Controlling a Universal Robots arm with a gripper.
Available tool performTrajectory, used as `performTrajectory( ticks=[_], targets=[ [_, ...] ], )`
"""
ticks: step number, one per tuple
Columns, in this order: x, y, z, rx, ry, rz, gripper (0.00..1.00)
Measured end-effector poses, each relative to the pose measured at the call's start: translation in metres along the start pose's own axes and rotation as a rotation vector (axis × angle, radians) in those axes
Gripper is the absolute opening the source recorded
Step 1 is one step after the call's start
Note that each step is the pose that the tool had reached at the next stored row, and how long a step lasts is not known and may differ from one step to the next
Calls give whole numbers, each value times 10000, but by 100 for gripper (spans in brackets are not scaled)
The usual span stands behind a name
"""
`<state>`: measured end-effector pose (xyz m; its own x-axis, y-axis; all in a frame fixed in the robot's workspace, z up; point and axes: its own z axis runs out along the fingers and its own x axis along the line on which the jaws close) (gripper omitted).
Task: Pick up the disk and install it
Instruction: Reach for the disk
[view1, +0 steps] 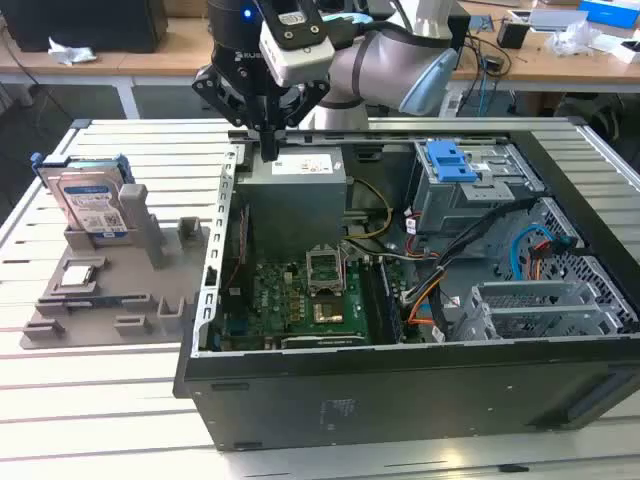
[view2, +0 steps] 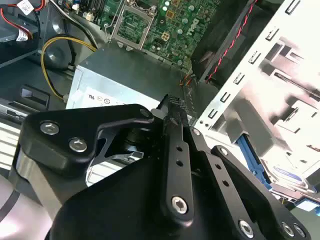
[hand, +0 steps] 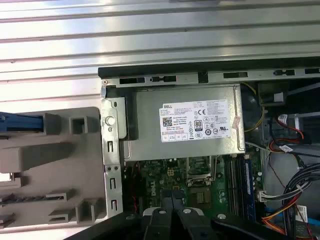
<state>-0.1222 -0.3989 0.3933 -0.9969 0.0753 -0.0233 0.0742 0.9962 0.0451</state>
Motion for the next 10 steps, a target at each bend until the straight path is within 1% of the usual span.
performTrajectory(
  ticks=[3, 4, 6, 10],
  targets=[
    [68, -5, -2, 0, 0, 0, 11],
    [104, -8, -3, 0, 0, -1, 11],
    [145, -11, -3, -1, -1, -1, 11],
    [196, -15, -5, 0, 0, 0, 11]
  ],
)
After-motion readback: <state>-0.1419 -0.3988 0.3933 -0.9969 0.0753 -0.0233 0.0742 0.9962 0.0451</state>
